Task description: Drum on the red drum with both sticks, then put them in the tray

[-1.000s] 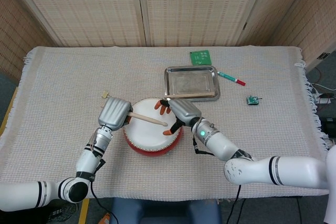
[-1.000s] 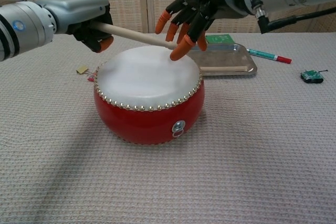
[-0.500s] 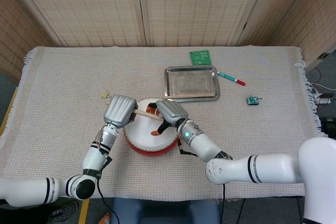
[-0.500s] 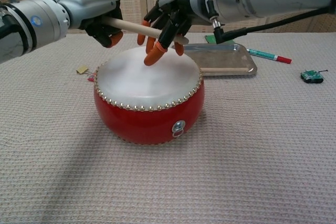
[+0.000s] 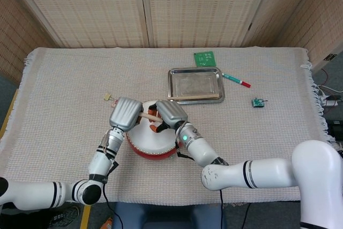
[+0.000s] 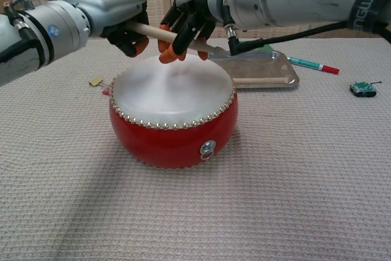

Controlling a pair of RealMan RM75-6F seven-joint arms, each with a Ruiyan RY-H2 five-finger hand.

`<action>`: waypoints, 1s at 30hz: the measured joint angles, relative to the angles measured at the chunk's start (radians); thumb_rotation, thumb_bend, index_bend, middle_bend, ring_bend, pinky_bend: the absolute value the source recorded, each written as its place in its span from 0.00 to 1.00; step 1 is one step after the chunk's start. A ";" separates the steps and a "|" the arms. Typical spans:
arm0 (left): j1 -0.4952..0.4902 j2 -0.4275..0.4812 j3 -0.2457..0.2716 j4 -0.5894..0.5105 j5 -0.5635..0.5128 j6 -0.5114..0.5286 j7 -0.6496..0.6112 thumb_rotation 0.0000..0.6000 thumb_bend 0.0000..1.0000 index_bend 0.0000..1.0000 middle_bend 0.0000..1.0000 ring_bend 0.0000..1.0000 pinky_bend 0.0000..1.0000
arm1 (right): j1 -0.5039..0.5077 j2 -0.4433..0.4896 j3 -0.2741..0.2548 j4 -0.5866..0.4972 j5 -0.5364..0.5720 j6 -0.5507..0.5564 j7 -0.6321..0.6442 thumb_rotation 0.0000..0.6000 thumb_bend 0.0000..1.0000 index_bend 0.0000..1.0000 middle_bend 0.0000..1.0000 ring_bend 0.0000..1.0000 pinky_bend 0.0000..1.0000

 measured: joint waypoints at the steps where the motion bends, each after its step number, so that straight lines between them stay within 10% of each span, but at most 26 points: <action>1: 0.000 -0.002 0.003 0.002 0.003 0.001 0.001 1.00 0.76 0.98 1.00 0.96 1.00 | -0.003 -0.007 0.004 0.003 -0.003 0.008 -0.002 1.00 0.37 0.65 0.56 0.49 0.73; 30: 0.011 -0.031 0.020 0.029 0.076 0.021 -0.019 1.00 0.69 0.63 0.79 0.84 1.00 | -0.104 -0.095 0.081 0.066 -0.090 0.031 0.016 1.00 0.45 0.94 0.78 0.72 0.87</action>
